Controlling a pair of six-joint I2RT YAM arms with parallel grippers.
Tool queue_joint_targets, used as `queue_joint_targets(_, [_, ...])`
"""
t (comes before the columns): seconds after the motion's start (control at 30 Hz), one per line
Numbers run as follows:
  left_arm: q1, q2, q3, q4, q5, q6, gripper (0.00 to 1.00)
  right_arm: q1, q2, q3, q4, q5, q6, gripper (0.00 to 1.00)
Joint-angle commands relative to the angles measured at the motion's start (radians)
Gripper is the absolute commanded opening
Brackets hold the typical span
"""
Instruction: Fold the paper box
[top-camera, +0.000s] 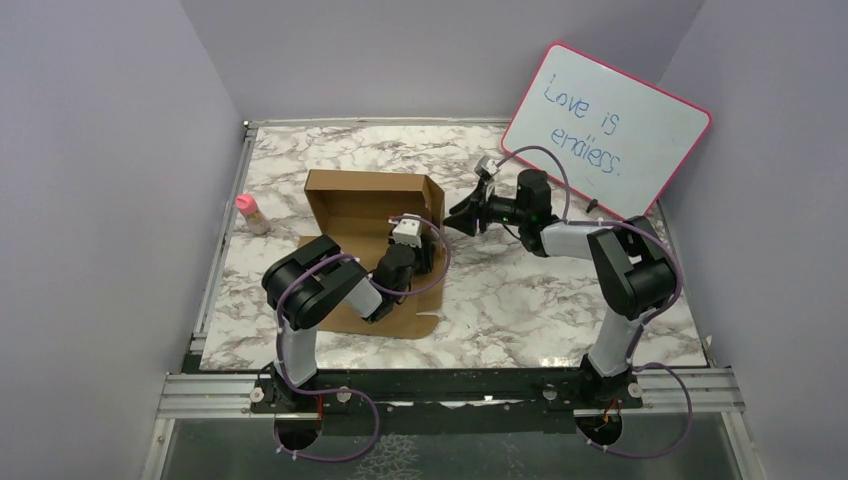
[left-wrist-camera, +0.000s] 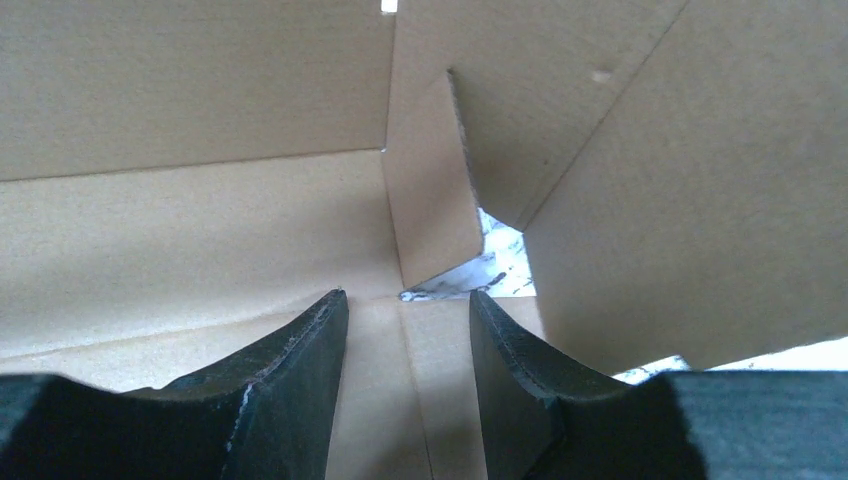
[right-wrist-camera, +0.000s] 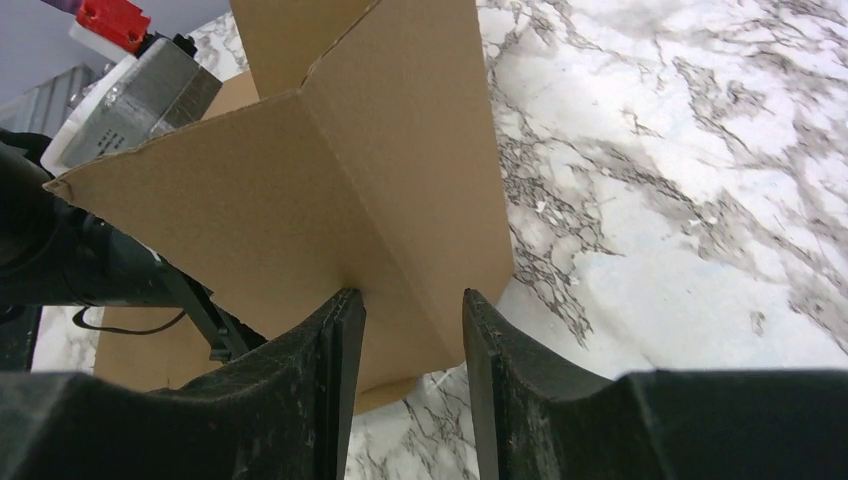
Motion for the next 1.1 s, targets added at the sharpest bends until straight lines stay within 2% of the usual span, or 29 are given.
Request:
queue_joint_targets(0.0, [0.004,-0.033,-0.027,0.044,0.087,-0.021,0.50,0.027,0.027,0.037,0.042,-0.051,0.008,0.47])
queue_joint_targets(0.23, [0.004,-0.055,-0.051,0.054,0.096,-0.030,0.50,0.042,0.036,0.038,0.061,-0.036,0.027,0.46])
queue_joint_targets(0.7, [0.005,-0.208,-0.122,0.024,0.067,-0.077,0.53,0.055,0.061,0.001,0.098,-0.013,0.030,0.47])
queue_joint_targets(0.9, [0.010,-0.297,-0.172,-0.090,-0.016,-0.136,0.52,0.054,0.056,0.007,0.086,-0.009,0.014,0.47])
queue_joint_targets(1.07, [0.079,-0.338,-0.221,-0.184,0.002,-0.226,0.49,0.054,0.060,0.038,0.054,-0.004,-0.018,0.47])
